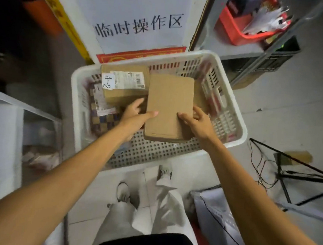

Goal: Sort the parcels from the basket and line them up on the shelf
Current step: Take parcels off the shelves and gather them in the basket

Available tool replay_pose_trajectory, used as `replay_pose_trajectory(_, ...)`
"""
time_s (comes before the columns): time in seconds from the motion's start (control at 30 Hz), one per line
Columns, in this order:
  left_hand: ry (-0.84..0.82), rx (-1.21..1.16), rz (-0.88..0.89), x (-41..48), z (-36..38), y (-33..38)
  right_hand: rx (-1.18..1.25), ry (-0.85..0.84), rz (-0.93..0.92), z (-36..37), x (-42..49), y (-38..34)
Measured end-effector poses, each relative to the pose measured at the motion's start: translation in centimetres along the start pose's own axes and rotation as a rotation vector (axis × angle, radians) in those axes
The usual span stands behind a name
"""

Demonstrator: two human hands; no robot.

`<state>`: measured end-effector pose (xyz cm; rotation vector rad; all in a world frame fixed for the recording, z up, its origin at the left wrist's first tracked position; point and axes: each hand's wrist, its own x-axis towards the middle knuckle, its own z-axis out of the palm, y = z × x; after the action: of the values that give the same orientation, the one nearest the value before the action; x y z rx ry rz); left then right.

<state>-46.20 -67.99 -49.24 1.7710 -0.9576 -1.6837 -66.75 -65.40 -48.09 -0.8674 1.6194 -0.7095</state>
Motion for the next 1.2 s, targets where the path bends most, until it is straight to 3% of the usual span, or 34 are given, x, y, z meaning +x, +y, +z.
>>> replay_pose_trajectory(0.27, 0.082, -0.021, -0.277, 5.0, 6.4, -6.0, -0.137, -0.088, 0.156, -3.2, 8.4, 6.5)
replay_pose_trajectory(0.4, 0.035, -0.035, -0.377, 6.6, 7.8, -8.0, -0.295, -0.154, 0.253, -3.7, 11.0, 8.5)
replay_pose_trajectory(0.67, 0.045, -0.017, -0.489, 11.5, 8.3, -11.9, -0.328, -0.157, 0.366, -1.6, 15.1, 13.5)
replay_pose_trajectory(0.8, 0.020, 0.004, -0.542, 13.1, 8.2, -15.4, -0.398, -0.244, 0.397, 0.0, 16.7, 16.7)
replay_pose_trajectory(1.2, -0.077, 0.032, -0.377, 14.7, 6.7, -18.5, -0.551, -0.273, 0.381, 3.3, 19.3, 19.2)
